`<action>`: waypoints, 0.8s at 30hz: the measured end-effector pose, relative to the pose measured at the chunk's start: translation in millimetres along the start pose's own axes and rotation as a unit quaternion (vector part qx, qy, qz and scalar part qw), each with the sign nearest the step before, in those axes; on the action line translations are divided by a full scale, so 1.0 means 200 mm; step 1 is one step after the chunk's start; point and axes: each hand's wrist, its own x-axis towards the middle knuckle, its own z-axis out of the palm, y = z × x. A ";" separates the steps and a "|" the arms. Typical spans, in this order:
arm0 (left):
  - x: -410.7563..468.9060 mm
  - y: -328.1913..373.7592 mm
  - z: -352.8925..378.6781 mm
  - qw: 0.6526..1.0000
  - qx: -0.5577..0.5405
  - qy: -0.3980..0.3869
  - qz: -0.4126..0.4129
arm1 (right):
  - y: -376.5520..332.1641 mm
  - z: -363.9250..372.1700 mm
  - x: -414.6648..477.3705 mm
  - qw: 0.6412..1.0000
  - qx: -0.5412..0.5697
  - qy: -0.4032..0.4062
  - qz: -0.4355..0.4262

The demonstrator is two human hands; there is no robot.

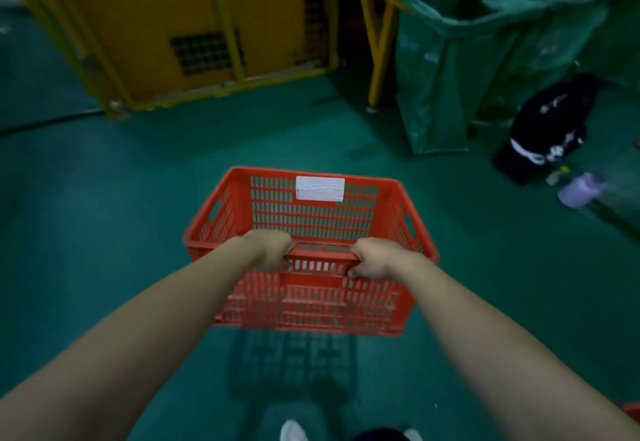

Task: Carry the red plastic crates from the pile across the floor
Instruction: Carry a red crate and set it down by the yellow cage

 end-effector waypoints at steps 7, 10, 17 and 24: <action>-0.24 -0.40 -0.21 0.995 -0.047 0.059 -0.072 | -0.38 -0.41 0.25 0.995 -0.067 0.034 -0.069; -0.26 -0.57 -0.28 0.989 -0.056 0.088 -0.101 | -0.49 -0.56 0.41 0.991 -0.086 0.035 -0.096; -0.15 -1.04 -0.57 0.972 -0.079 0.126 -0.179 | -0.70 -1.03 0.89 0.979 -0.125 0.052 -0.151; 0.02 -1.51 -0.91 0.957 -0.086 0.163 -0.221 | -0.86 -1.52 1.37 0.963 -0.163 0.082 -0.196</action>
